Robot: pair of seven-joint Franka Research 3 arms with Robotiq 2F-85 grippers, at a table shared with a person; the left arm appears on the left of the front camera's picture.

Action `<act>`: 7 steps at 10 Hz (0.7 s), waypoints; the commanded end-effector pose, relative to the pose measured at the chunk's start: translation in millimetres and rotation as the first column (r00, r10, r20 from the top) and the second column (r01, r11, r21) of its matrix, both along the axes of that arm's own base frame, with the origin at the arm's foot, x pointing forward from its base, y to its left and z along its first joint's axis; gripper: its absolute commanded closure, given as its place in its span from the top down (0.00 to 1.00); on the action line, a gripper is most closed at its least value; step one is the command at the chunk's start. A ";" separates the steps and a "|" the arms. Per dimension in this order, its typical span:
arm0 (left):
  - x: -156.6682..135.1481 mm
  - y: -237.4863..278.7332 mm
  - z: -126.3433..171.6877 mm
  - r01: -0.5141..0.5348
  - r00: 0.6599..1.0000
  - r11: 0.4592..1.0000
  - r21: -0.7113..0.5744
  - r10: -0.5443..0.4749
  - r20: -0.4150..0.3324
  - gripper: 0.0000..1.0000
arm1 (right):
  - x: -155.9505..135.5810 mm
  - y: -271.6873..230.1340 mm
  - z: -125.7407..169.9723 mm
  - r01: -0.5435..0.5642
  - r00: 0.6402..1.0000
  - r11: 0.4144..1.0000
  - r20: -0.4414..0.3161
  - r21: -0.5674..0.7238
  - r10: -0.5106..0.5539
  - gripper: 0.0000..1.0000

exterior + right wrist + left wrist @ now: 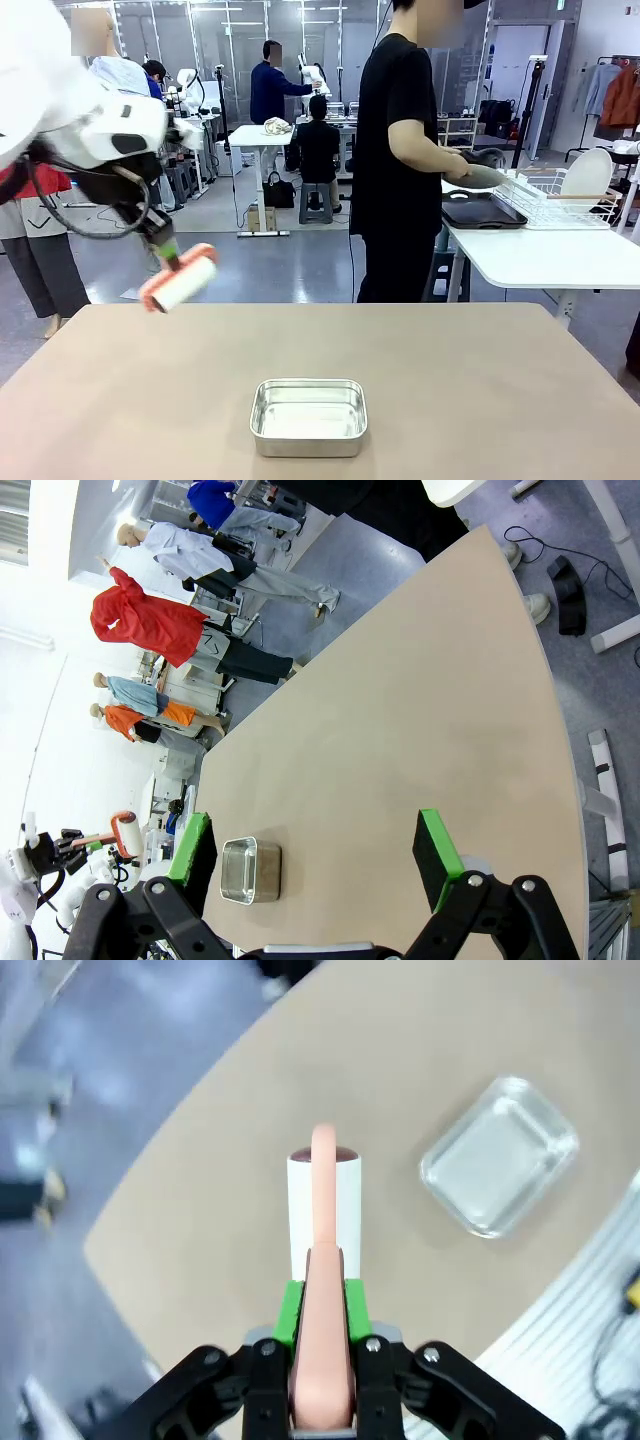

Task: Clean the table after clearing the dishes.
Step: Place the Lint Roller back on top of the Airtight Container.

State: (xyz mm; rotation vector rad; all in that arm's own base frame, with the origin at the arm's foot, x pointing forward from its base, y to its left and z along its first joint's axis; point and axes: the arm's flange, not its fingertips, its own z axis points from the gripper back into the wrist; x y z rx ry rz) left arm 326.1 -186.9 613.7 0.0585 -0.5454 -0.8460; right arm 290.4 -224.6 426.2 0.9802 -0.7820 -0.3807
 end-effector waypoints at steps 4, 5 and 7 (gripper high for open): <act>-49.0 -50.0 -26.4 0.566 0.824 0.820 0.086 -0.563 -0.066 0.21 | -0.7 1.5 0.0 -0.001 1.000 1.000 0.009 0.005 0.001 1.00; -46.2 -44.3 -22.7 0.552 0.834 0.831 0.075 -0.548 -0.065 0.21 | -0.7 1.5 0.0 -0.001 1.000 1.000 0.009 0.005 0.001 1.00; -43.9 -64.8 -26.2 0.509 0.861 0.857 0.082 -0.506 -0.054 0.21 | -0.7 1.5 0.0 -0.001 1.000 1.000 0.009 0.005 0.001 1.00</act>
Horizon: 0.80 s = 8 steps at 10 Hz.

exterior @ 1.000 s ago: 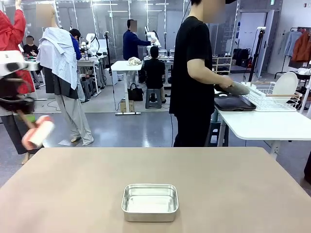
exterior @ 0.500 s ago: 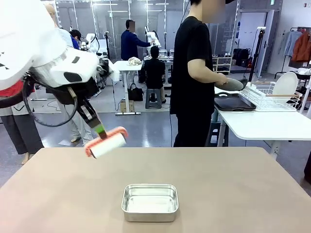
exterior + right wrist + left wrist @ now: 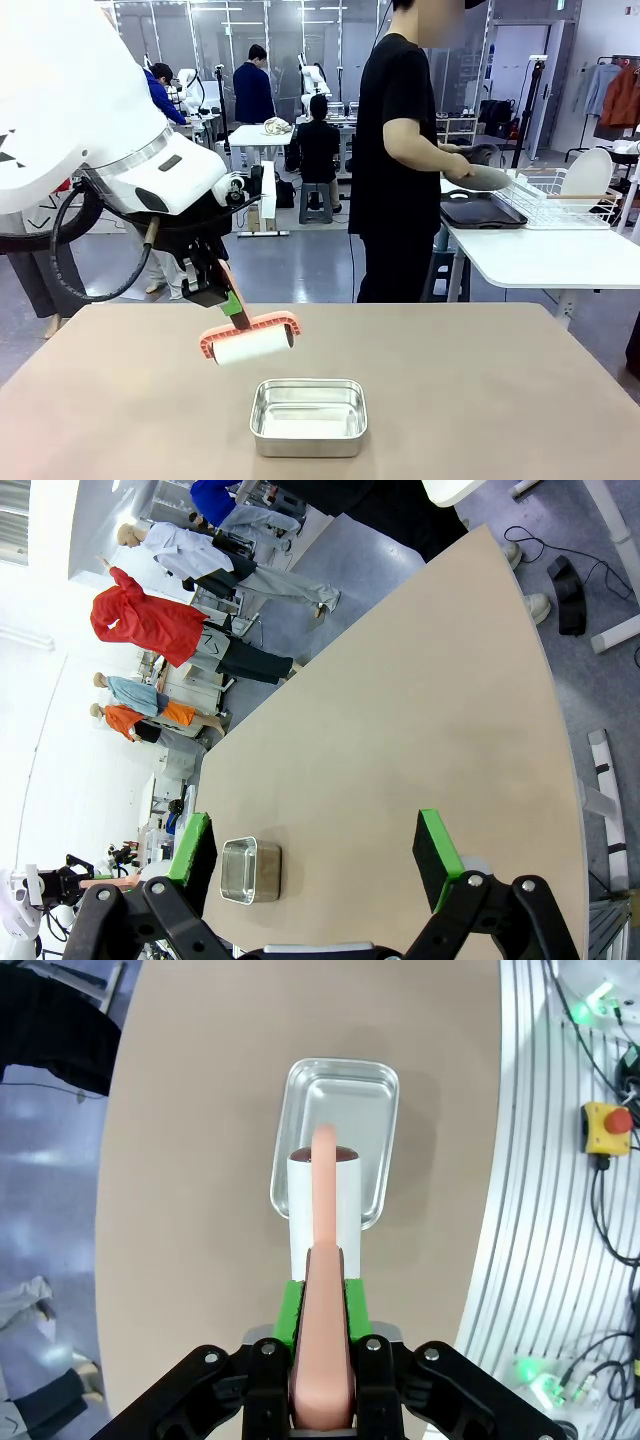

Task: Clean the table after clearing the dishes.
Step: Place the Lint Roller back on top of the Airtight Container.

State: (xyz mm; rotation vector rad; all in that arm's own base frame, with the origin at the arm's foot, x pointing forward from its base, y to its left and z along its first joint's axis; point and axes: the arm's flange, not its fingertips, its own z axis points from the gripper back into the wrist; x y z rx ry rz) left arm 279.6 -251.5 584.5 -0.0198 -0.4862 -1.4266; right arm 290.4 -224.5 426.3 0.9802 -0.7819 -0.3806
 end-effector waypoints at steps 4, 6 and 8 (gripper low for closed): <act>14.2 -25.9 -8.8 0.090 0.996 0.994 0.057 -0.088 -0.031 0.21 | -0.7 1.4 0.0 0.000 1.000 1.000 0.009 0.005 0.000 1.00; 34.1 -57.7 -21.8 0.128 0.991 0.987 0.094 -0.124 -0.047 0.21 | -0.7 1.4 0.0 0.000 1.000 1.000 0.009 0.005 0.000 1.00; 47.5 -77.9 -40.0 0.154 0.983 0.985 0.082 -0.144 -0.114 0.21 | -0.7 1.4 0.0 0.000 1.000 1.000 0.009 0.005 0.000 1.00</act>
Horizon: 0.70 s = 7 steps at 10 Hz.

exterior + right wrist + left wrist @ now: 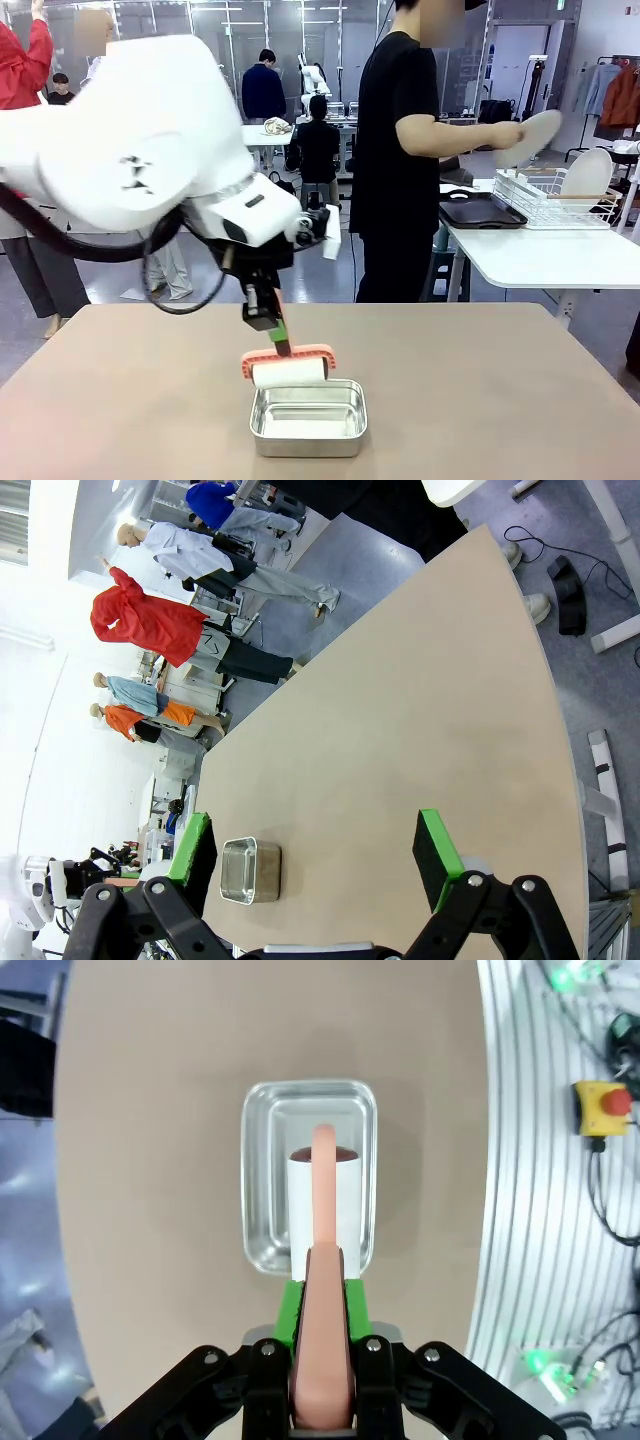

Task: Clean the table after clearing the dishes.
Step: Place the Lint Roller back on top of the Airtight Container.

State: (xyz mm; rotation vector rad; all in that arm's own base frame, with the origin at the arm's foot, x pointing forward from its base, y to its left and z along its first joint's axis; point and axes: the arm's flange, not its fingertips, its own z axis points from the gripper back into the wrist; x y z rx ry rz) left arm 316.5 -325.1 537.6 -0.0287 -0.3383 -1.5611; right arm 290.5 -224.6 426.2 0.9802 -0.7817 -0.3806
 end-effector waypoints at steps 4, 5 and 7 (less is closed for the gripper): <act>55.8 -29.2 -31.3 0.076 0.992 0.995 0.070 -0.068 -0.104 0.21 | -0.8 1.5 0.0 0.000 1.000 1.000 0.010 0.005 0.000 1.00; 72.7 -33.7 -46.2 0.089 0.987 0.993 0.081 -0.077 -0.142 0.21 | -0.8 1.5 0.0 0.000 1.000 1.000 0.010 0.005 0.000 1.00; 94.6 -40.5 -70.1 0.109 0.981 0.992 0.065 -0.097 -0.168 0.21 | -0.8 1.5 0.0 0.000 1.000 1.000 0.010 0.005 0.000 1.00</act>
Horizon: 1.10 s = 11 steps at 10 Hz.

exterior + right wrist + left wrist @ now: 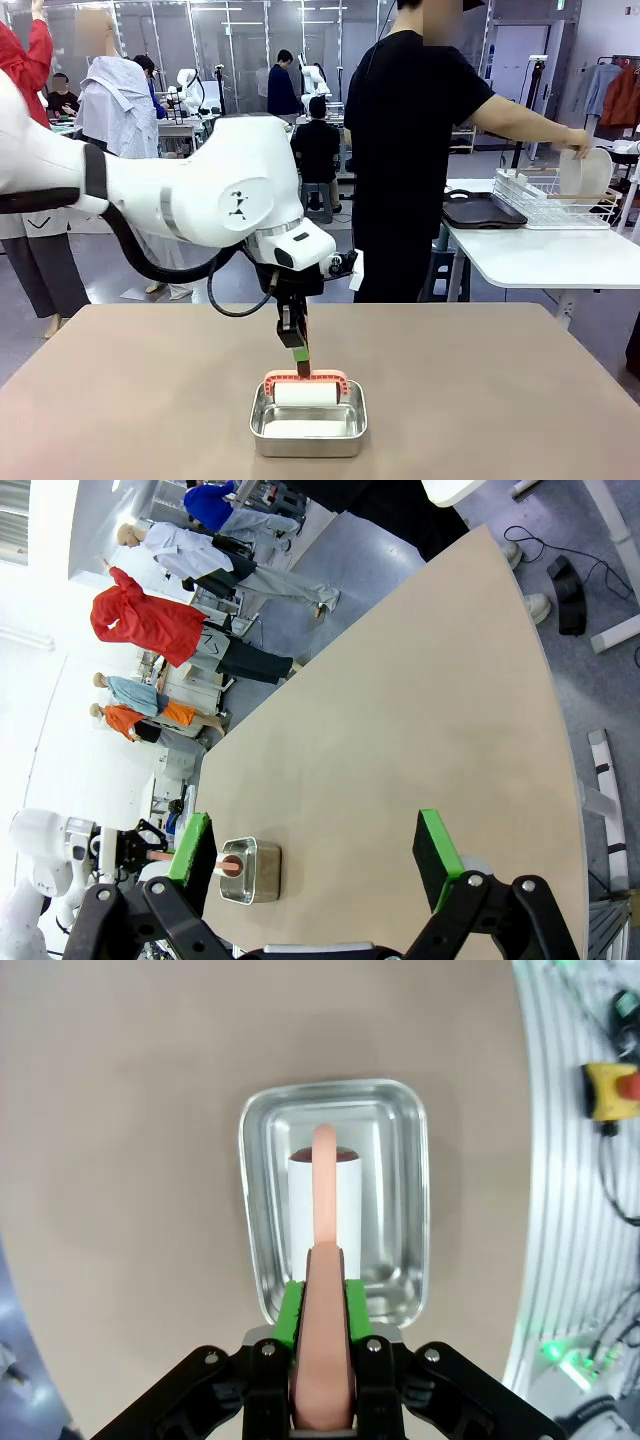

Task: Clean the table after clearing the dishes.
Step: Place the Lint Roller back on top of the Airtight Container.

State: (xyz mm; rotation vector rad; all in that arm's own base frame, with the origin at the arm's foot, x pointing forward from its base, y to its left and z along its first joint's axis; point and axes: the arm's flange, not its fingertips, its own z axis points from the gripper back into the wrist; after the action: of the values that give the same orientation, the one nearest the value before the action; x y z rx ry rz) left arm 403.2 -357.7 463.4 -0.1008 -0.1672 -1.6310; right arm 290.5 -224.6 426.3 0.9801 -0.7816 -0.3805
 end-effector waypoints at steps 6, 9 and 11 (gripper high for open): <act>47.6 -30.0 -58.2 0.039 0.996 0.997 0.065 -0.034 -0.080 0.21 | -0.9 1.5 0.0 0.000 1.000 1.000 0.010 0.005 0.000 1.00; 53.6 -30.0 -62.4 0.009 0.995 0.994 0.109 0.002 -0.103 0.52 | -0.9 1.5 0.0 0.000 1.000 1.000 0.010 0.005 0.000 1.00; 54.8 -29.4 -55.7 0.008 0.996 0.996 0.088 0.000 -0.086 0.81 | -0.9 1.5 0.0 0.000 1.000 1.000 0.010 0.005 0.000 1.00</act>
State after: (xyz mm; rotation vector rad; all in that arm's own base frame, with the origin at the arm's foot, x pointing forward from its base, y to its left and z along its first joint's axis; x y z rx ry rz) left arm 458.2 -386.1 410.8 -0.1229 -0.0486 -1.6439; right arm 290.6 -224.7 426.1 0.9802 -0.7813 -0.3808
